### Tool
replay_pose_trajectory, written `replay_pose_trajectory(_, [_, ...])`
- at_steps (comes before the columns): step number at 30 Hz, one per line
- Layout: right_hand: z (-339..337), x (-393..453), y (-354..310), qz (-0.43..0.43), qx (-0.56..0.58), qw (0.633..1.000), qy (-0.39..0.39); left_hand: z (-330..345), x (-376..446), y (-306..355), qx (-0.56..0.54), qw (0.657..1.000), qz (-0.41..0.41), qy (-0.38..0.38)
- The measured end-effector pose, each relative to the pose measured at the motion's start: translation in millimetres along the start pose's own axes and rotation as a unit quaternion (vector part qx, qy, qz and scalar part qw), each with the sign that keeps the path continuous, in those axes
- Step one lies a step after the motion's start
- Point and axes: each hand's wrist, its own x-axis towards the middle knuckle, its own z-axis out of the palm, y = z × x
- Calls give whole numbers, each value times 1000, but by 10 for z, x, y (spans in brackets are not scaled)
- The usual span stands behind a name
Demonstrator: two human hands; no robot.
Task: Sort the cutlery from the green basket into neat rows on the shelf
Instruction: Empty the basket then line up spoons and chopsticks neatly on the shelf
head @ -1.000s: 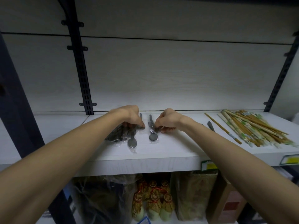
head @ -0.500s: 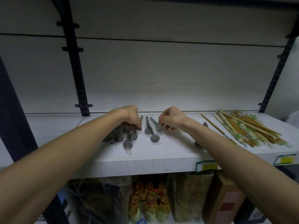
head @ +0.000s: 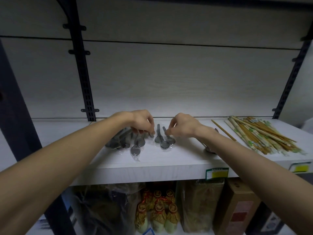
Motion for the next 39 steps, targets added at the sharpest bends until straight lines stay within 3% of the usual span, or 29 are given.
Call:
replay_pose_trajectory(2, [35, -16, -44, -18, -15, 1000, -14, 35, 1, 9, 28, 999, 11, 22])
replay_pose_trajectory(11, [1, -133, 45, -9, 19, 995, -102, 165, 13, 100, 14, 1000, -9, -25])
replay_pose_trajectory(21, [-50, -314, 150, 12, 40, 989, -140, 149, -45, 201, 1, 996, 18, -83])
replay_pose_trajectory(23, [-51, -312, 182, 7, 51, 991, -124, 137, -49, 186, 28, 997, 38, -56])
replay_pose_trajectory(26, [-15, -269, 224, -21, 71, 997, -17, 93, -84, 173, 111, 987, 90, 67])
replay_pose_trajectory(28, [16, -277, 190, -52, 55, 997, 13, 88, -116, 170, 158, 974, 114, 112])
replay_pose_trajectory(32, [89, -385, 100, -81, 18, 996, -41, 180, -133, 111, 122, 988, 88, 20])
replay_pose_trajectory(39, [92, -372, 86, -60, -26, 997, -48, 280, -167, 43, 55, 996, 76, 9])
